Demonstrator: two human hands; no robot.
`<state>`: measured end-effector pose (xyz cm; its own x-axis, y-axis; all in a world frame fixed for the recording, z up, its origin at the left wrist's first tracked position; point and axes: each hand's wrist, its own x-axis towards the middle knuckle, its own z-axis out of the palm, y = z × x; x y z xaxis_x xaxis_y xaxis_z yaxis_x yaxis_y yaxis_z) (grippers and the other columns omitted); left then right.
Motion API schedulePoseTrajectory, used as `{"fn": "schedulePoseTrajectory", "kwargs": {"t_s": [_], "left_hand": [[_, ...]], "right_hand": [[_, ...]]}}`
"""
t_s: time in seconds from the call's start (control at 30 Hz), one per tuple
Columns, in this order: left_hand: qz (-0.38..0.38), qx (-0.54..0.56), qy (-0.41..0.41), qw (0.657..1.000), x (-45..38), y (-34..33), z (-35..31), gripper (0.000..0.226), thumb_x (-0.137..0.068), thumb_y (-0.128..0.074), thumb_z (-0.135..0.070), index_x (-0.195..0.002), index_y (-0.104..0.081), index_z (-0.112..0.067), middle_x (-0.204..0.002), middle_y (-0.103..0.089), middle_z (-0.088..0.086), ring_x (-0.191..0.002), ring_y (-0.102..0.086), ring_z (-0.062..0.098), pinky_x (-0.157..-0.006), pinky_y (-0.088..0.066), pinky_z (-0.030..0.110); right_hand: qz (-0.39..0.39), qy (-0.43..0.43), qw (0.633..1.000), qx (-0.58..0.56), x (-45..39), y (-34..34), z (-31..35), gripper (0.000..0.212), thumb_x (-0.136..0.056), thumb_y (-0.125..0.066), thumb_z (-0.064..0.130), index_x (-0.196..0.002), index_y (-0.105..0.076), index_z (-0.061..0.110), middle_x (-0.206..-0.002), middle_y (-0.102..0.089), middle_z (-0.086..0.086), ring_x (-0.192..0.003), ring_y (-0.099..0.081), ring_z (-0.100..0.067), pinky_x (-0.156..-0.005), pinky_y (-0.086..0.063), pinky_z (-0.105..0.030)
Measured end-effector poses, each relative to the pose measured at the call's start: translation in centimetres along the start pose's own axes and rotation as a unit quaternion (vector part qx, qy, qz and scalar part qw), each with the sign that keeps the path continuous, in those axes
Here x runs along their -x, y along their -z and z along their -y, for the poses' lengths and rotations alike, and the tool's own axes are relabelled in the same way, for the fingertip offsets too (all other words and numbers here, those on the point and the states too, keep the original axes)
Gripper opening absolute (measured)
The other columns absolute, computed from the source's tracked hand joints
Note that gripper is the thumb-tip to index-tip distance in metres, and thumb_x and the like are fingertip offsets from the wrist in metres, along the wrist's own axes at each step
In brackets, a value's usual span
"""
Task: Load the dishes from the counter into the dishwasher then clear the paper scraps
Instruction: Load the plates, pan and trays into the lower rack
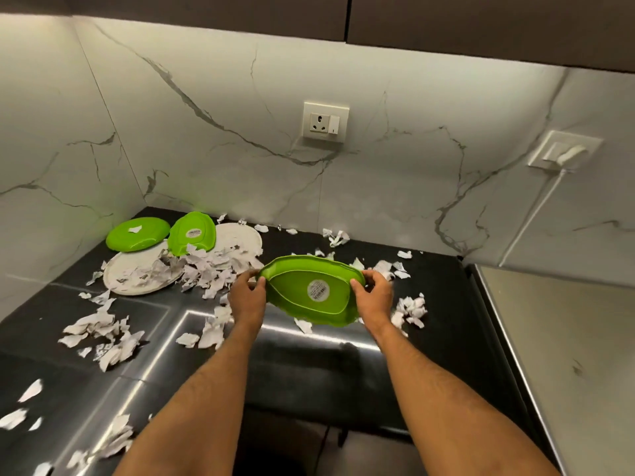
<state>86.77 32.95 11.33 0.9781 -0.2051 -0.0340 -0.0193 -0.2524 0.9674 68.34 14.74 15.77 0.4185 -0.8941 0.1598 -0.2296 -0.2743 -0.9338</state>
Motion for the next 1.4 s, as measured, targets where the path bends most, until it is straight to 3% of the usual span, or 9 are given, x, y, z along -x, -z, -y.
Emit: {"fn": "schedulePoseTrajectory", "kwargs": {"t_s": [0.07,0.17,0.33,0.5,0.57,0.73,0.87,1.2,1.4], "left_hand": [[-0.021,-0.019,-0.003,1.0,3.0,1.2,-0.6,0.014,-0.083,-0.067,-0.021,-0.093,-0.076,-0.022,-0.083,-0.074,0.009,-0.079,-0.071,0.03,-0.079,-0.06,0.05],[-0.043,-0.06,0.002,0.997,9.2,2.5,-1.8,0.017,-0.086,-0.069,-0.004,-0.098,-0.079,-0.007,-0.092,-0.076,0.014,-0.089,-0.071,0.029,-0.085,-0.054,0.033],[-0.038,-0.057,0.003,0.998,14.9,2.5,-1.1,0.016,-0.085,-0.072,-0.004,-0.096,-0.08,-0.011,-0.087,-0.077,0.007,-0.082,-0.072,0.024,-0.08,-0.06,0.037],[-0.03,-0.071,-0.014,0.997,20.8,1.5,-0.5,0.013,-0.086,-0.071,-0.005,-0.092,-0.079,-0.013,-0.083,-0.076,0.005,-0.075,-0.07,0.019,-0.078,-0.061,0.039],[-0.033,-0.069,-0.031,0.997,23.9,1.0,-0.4,0.011,-0.086,-0.071,-0.005,-0.091,-0.079,-0.012,-0.082,-0.075,0.005,-0.075,-0.07,0.02,-0.079,-0.061,0.039],[-0.03,-0.094,-0.054,0.994,33.4,-1.0,0.8,0.013,-0.085,-0.071,-0.007,-0.095,-0.079,-0.01,-0.087,-0.076,0.01,-0.083,-0.07,0.026,-0.086,-0.056,0.034],[0.01,-0.092,-0.035,0.995,40.7,-3.5,3.0,0.021,-0.084,-0.073,-0.011,-0.104,-0.079,-0.011,-0.095,-0.077,0.011,-0.093,-0.072,0.026,-0.096,-0.054,0.037],[0.185,-0.129,-0.037,0.973,52.8,-12.2,7.8,0.042,-0.08,-0.083,-0.019,-0.119,-0.071,-0.006,-0.095,-0.074,0.013,-0.088,-0.069,0.027,-0.086,-0.051,0.032],[0.286,-0.15,-0.059,0.944,57.0,-18.1,13.4,0.044,-0.078,-0.084,-0.02,-0.118,-0.068,-0.008,-0.103,-0.073,0.011,-0.097,-0.068,0.029,-0.091,-0.054,0.042]], "right_hand": [[0.016,-0.002,1.0,0.008,2.2,1.4,-0.4,0.021,-0.083,-0.081,0.006,-0.102,-0.073,0.009,-0.085,-0.065,0.006,-0.085,-0.063,-0.018,-0.078,-0.051,-0.026],[0.006,-0.007,1.0,0.02,6.6,4.7,-1.9,0.024,-0.081,-0.083,0.007,-0.103,-0.076,0.009,-0.088,-0.07,0.002,-0.081,-0.064,-0.015,-0.077,-0.053,-0.03],[-0.019,-0.023,0.999,0.018,11.0,9.9,-3.2,0.037,-0.079,-0.085,0.008,-0.116,-0.077,0.01,-0.1,-0.076,0.0,-0.084,-0.068,-0.013,-0.084,-0.057,-0.029],[-0.027,-0.016,0.999,0.014,15.4,15.6,-5.0,0.038,-0.082,-0.083,0.009,-0.119,-0.075,0.012,-0.106,-0.076,0.003,-0.079,-0.064,0.011,-0.084,-0.055,-0.017],[-0.032,-0.015,0.999,0.01,17.3,17.9,-6.0,0.038,-0.082,-0.083,0.009,-0.119,-0.075,0.012,-0.108,-0.075,0.005,-0.083,-0.065,0.007,-0.087,-0.054,-0.016],[-0.029,-0.04,0.999,0.012,23.1,25.2,-10.3,0.047,-0.078,-0.086,0.009,-0.123,-0.073,0.009,-0.11,-0.075,-0.003,-0.097,-0.07,-0.015,-0.093,-0.055,-0.029],[-0.027,-0.072,0.996,0.034,28.3,31.7,-14.1,0.054,-0.072,-0.09,0.009,-0.122,-0.072,0.01,-0.108,-0.075,-0.005,-0.095,-0.069,-0.018,-0.092,-0.056,-0.034],[-0.08,-0.157,0.982,0.063,36.6,43.1,-23.4,0.053,-0.074,-0.089,0.011,-0.123,-0.07,0.013,-0.11,-0.073,-0.002,-0.1,-0.068,-0.02,-0.088,-0.058,-0.044],[-0.132,-0.211,0.965,0.085,41.1,46.6,-29.6,0.044,-0.073,-0.088,0.007,-0.113,-0.071,0.011,-0.102,-0.071,-0.003,-0.095,-0.065,-0.023,-0.083,-0.057,-0.047]]}}
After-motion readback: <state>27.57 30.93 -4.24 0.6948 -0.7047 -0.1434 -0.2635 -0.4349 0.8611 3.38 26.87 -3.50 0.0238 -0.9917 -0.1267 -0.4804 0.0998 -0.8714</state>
